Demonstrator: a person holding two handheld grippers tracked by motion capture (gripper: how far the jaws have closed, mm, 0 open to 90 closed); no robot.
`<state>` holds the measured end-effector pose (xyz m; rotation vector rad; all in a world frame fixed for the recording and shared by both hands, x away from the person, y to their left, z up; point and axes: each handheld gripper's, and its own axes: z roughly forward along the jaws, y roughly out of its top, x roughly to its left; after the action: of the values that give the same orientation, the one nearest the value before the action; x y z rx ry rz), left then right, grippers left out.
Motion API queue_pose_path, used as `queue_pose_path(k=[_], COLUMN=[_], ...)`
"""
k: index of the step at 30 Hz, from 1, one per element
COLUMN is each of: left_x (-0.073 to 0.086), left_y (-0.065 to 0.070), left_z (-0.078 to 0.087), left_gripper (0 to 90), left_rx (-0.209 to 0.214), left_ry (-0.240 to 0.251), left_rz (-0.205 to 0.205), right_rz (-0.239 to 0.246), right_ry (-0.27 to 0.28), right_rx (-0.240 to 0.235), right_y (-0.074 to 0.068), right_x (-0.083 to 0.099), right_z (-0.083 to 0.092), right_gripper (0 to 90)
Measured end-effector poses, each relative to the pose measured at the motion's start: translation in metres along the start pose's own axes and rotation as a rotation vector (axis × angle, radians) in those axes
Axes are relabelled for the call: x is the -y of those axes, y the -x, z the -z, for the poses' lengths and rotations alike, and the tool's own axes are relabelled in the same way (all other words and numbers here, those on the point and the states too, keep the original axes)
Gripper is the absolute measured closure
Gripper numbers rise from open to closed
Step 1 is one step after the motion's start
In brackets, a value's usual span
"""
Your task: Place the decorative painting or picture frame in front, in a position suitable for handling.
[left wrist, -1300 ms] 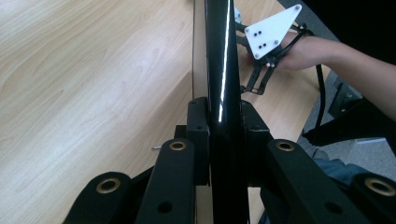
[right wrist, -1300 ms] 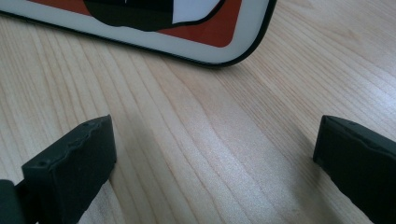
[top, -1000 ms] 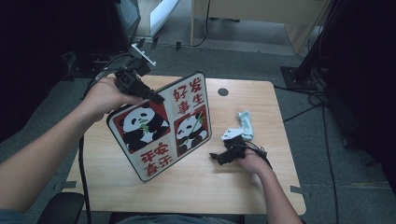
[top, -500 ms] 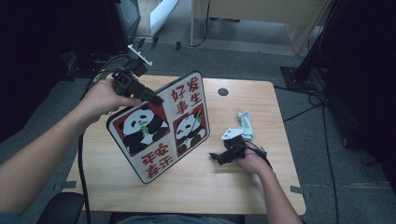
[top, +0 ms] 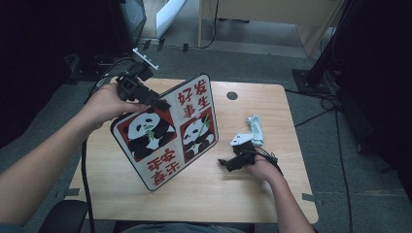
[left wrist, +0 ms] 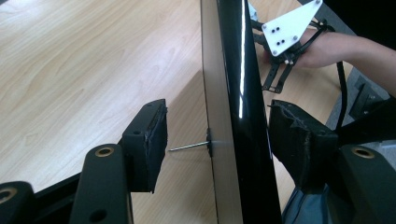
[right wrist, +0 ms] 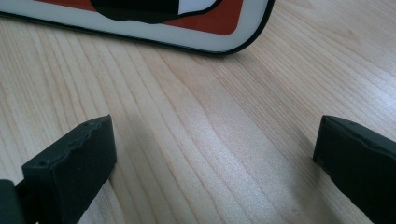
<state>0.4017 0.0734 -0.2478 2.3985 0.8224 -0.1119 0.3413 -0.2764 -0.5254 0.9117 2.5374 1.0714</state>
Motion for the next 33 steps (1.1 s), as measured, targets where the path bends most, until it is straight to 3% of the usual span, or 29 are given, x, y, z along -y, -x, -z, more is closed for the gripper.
queue_pose_path(k=[8, 20, 33], left_x=[0.018, 0.042, 0.079], left_y=[0.0, 0.007, 0.018], left_z=[0.017, 0.028, 0.034], left_gripper=[39.5, 39.0, 37.4], left_rx=[0.006, -0.035, -0.077], left_ry=[0.085, 0.146, 0.243], left_rz=[-0.008, -0.037, -0.062], right_rz=[0.0, 0.0, 0.0], right_ry=[0.0, 0.001, 0.003], right_rx=[0.0, 0.001, 0.004], right_y=[0.0, 0.0, 0.0], right_x=[0.0, 0.0, 0.0], right_z=[0.0, 0.0, 0.0], right_gripper=[0.0, 0.0, 0.0])
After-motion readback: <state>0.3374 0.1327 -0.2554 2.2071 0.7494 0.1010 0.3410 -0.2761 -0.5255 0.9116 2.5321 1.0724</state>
